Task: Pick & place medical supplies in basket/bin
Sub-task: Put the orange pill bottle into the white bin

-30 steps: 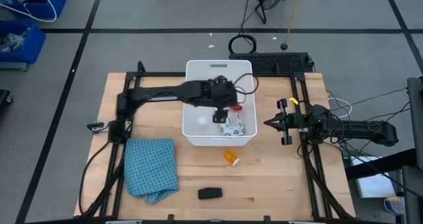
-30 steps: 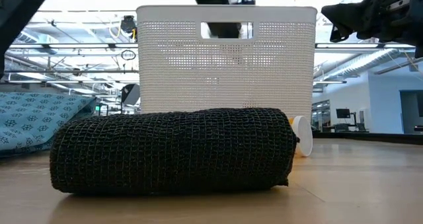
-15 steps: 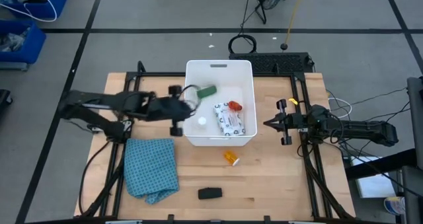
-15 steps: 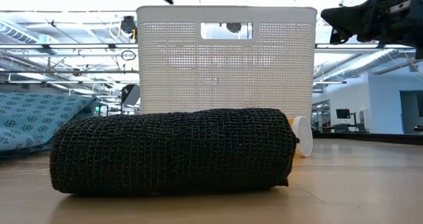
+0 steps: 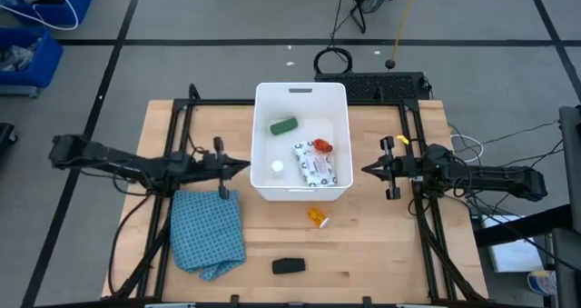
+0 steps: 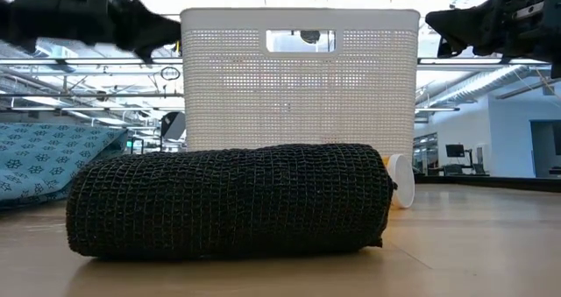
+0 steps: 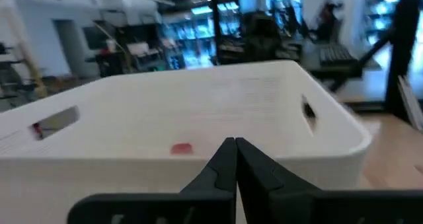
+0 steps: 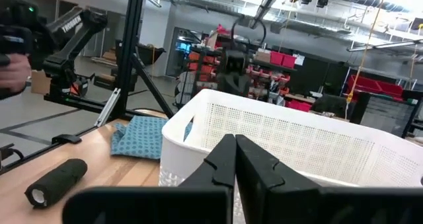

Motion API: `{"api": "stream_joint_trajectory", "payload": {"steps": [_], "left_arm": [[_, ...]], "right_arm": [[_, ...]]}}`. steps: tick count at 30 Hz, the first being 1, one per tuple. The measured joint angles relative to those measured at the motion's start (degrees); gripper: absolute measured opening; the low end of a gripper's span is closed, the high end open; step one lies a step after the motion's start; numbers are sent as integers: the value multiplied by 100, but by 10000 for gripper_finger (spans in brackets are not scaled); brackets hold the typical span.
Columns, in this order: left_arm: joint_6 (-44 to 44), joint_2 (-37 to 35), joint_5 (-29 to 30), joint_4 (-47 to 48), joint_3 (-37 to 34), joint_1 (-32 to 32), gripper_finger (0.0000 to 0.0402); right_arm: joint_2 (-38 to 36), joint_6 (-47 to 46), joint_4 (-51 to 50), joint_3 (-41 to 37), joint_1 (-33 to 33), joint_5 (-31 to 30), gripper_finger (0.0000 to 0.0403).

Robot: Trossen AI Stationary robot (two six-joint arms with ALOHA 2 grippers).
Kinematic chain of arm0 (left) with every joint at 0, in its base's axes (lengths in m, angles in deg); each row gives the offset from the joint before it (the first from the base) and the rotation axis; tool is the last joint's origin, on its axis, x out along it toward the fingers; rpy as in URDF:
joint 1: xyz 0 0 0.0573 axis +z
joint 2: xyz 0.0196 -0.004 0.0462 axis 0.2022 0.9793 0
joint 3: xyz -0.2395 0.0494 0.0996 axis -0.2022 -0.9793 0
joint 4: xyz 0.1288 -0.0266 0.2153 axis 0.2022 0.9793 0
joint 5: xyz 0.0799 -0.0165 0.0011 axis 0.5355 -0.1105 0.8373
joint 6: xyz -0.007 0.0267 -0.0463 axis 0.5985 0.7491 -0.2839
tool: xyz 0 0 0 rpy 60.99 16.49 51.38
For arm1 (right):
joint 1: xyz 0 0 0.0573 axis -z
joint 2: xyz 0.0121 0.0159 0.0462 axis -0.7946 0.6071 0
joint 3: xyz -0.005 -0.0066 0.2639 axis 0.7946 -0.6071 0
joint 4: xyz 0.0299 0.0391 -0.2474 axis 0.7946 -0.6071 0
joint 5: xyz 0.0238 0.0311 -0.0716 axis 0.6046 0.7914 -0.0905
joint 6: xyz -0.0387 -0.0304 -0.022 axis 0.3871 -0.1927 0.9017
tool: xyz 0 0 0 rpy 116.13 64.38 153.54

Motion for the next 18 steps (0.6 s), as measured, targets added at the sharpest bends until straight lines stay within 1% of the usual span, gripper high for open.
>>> {"api": "stream_joint_trajectory", "payload": {"steps": [2, 4, 8, 12, 18], "left_arm": [[-55, -77, 98, -267, -377, 43, 3], [-114, -119, 156, -283, -548, 78, 3], [-201, -127, 291, -256, -607, 112, 3], [-191, -137, 94, -307, -606, 107, 4], [25, -131, 77, -296, -610, 108, 3]], "right_arm": [[-2, 32, -2, 0, 0, -2, 0], [0, 69, -8, 0, 0, -3, 0], [-2, 76, -28, 0, -1, -12, 0], [0, 117, -38, 0, 0, -12, 0], [-1, 90, -39, 0, -2, -11, 0]]}}
